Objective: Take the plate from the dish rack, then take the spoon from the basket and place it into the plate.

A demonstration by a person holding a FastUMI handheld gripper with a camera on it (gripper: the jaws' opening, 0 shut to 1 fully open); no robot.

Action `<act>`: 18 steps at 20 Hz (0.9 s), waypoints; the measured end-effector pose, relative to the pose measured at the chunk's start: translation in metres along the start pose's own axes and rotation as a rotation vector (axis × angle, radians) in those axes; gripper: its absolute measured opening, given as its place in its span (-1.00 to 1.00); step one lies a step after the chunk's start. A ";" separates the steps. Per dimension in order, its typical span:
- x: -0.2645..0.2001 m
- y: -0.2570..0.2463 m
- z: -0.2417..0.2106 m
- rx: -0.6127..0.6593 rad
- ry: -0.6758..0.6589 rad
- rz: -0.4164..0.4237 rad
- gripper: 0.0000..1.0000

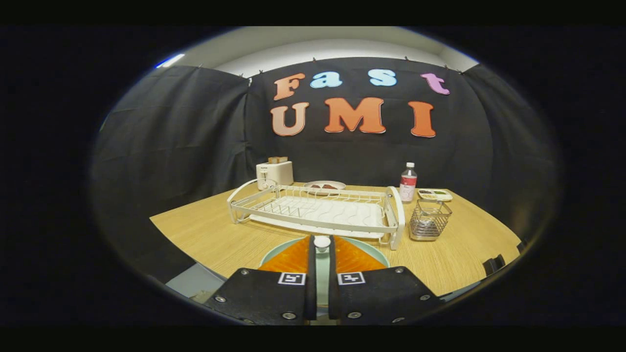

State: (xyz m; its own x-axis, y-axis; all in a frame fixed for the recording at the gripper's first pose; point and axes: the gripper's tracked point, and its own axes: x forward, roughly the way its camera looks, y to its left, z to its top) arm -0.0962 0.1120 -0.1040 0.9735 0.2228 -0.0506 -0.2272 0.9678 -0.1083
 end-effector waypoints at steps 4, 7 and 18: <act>0.004 -0.007 -0.017 0.029 0.053 -0.006 -0.77; 0.006 -0.014 -0.034 0.026 0.114 -0.033 -0.68; 0.003 -0.069 0.002 0.055 0.042 -0.158 0.95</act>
State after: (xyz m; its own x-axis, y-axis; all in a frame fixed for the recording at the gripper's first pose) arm -0.0778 0.0459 -0.0941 0.9949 0.0633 -0.0785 -0.0684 0.9956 -0.0640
